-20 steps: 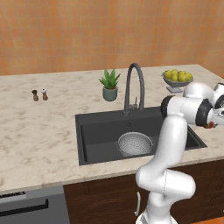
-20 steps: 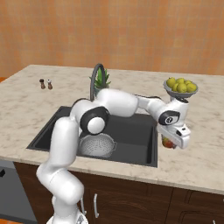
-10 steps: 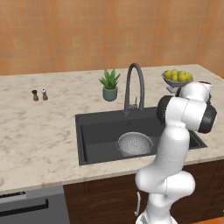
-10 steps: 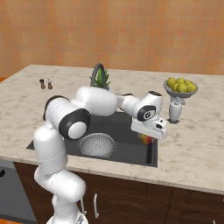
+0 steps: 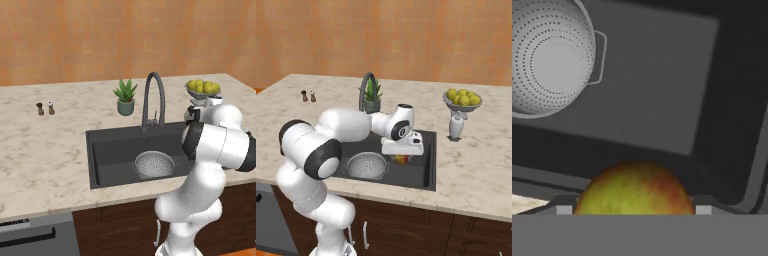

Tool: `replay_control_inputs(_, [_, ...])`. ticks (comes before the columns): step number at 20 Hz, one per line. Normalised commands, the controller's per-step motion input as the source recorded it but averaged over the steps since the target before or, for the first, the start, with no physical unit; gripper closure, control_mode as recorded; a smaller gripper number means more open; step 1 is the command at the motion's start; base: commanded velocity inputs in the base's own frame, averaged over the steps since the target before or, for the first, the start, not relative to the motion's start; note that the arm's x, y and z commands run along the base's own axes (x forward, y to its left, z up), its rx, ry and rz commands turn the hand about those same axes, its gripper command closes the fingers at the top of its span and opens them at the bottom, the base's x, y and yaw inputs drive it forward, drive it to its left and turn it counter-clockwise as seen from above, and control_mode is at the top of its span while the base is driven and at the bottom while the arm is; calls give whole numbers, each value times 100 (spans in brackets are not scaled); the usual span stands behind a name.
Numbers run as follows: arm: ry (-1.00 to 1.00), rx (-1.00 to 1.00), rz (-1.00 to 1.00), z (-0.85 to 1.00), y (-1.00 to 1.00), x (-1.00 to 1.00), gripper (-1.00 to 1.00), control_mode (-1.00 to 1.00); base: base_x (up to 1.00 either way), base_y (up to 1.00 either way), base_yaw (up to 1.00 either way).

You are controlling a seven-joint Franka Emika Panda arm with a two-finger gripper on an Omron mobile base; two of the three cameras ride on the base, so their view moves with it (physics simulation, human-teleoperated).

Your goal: Put the colander in the sink, put the apple in the colander, and turn on the sink faucet and pour water over the colander.

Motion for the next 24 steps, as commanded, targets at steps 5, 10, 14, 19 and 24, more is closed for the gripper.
replay_control_inputs(5, [0, 0, 3, 1, 75, -8, 100, -100, 0, 0, 0])
replay_control_inputs(10, [-9, 0, 0, 0, 70, -17, 100, -100, 0, 0, 0])
replay_control_inputs(14, [-12, 0, 0, 1, 55, -18, 100, -100, 0, 0, 0])
replay_control_inputs(19, [-13, 0, -4, 0, 70, 0, 100, -100, 0, 0, 0])
replay_control_inputs(24, [-13, 0, -17, -1, 78, 15, 100, -100, 0, 0, 0])
